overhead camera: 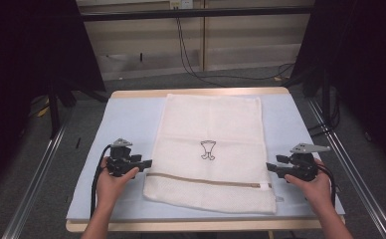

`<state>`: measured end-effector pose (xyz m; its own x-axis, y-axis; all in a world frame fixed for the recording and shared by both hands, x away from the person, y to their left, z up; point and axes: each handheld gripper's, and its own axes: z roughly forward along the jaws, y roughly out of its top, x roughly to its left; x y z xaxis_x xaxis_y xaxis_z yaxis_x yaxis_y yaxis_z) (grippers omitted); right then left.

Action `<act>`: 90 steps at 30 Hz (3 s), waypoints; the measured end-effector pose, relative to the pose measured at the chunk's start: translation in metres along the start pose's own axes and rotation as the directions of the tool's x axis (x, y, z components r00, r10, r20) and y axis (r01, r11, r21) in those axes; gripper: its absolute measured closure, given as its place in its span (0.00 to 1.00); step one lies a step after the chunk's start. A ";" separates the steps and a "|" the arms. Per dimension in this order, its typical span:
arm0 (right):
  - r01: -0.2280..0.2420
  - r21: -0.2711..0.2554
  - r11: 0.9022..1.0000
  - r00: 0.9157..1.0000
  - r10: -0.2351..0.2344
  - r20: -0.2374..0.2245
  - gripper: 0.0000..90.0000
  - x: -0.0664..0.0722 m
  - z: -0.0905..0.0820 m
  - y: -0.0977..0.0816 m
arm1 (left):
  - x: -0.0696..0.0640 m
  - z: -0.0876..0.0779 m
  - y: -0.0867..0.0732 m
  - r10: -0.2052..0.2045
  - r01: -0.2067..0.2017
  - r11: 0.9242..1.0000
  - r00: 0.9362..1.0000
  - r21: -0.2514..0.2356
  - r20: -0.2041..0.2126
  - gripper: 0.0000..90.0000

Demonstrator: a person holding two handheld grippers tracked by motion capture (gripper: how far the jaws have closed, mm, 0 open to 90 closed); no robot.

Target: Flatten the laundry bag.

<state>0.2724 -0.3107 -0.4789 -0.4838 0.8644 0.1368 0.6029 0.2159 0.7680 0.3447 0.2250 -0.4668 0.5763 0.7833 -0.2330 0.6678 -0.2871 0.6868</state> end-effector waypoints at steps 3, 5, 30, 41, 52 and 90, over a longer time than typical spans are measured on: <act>0.033 0.025 0.999 0.999 -0.033 0.007 0.50 0.007 0.005 0.000 | -0.003 0.008 0.004 0.026 -0.025 0.999 0.999 0.027 -0.023 0.42; 0.026 0.055 0.998 1.000 -0.027 0.014 0.51 0.010 0.008 -0.002 | -0.004 0.013 0.005 0.029 -0.028 0.999 0.999 0.042 -0.024 0.41; -0.009 0.056 0.998 0.999 0.007 0.038 0.96 0.022 0.016 0.002 | -0.013 0.015 0.007 -0.018 0.018 0.992 1.000 0.127 -0.001 0.95; 0.004 0.055 0.998 0.999 -0.006 0.034 0.97 0.023 0.026 0.014 | -0.012 0.000 -0.006 -0.012 0.013 0.994 1.000 0.106 -0.007 0.97; 0.005 0.051 0.999 1.000 -0.006 0.029 0.97 0.025 0.030 0.017 | -0.008 -0.005 -0.009 -0.028 0.028 0.993 1.000 0.111 0.001 0.97; 0.057 0.047 0.997 0.997 -0.054 -0.061 0.95 0.045 0.040 0.021 | 0.006 -0.035 -0.018 -0.047 0.051 0.989 0.998 0.139 -0.033 0.93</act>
<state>0.2885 -0.2493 -0.4818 -0.5536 0.8221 0.1328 0.6032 0.2859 0.7446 0.3199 0.2542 -0.4569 0.5282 0.8139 -0.2422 0.7557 -0.3204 0.5712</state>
